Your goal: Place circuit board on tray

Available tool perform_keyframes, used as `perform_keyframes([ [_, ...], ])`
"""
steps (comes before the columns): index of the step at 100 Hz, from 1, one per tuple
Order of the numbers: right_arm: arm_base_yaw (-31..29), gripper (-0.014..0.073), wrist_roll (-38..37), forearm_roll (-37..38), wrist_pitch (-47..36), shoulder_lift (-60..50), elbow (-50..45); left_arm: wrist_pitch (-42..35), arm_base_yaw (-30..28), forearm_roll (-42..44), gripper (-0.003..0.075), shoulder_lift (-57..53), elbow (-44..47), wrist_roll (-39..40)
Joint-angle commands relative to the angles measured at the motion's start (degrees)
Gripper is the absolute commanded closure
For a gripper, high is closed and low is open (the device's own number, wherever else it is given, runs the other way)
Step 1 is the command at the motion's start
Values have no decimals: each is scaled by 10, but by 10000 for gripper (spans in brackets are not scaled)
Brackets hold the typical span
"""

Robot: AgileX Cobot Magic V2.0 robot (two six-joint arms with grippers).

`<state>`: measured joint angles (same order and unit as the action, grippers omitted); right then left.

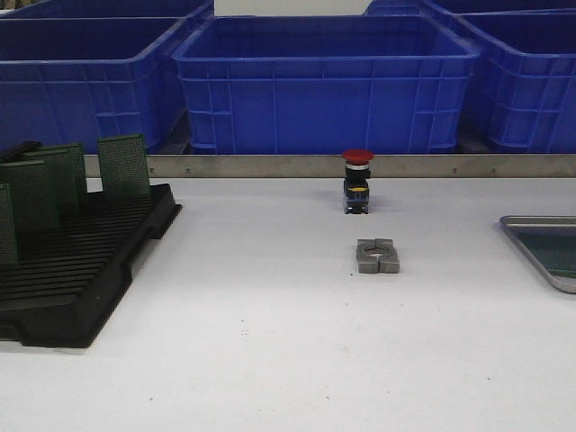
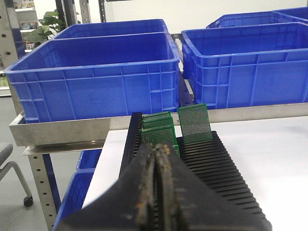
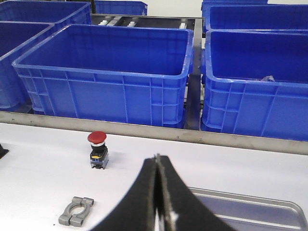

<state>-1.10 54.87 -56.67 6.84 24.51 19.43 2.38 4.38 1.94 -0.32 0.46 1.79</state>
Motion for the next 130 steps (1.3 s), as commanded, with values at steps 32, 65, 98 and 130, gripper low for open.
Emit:
perform_keyframes([
  [32, -1, 662, 7, -8, -31, 2, 15, -47, -2, -6, 738, -21, -1, 7],
  [65, -1, 662, 4, -8, -45, 2, 15, -47, -2, -6, 738, -21, -1, 7],
  [98, -1, 662, -355, 341, -44, -1, 13, -47, -2, -6, 738, -21, -1, 7],
  [130, -1, 662, -608, 574, -163, -55, -67, -47, -2, -6, 738, -21, -1, 7],
])
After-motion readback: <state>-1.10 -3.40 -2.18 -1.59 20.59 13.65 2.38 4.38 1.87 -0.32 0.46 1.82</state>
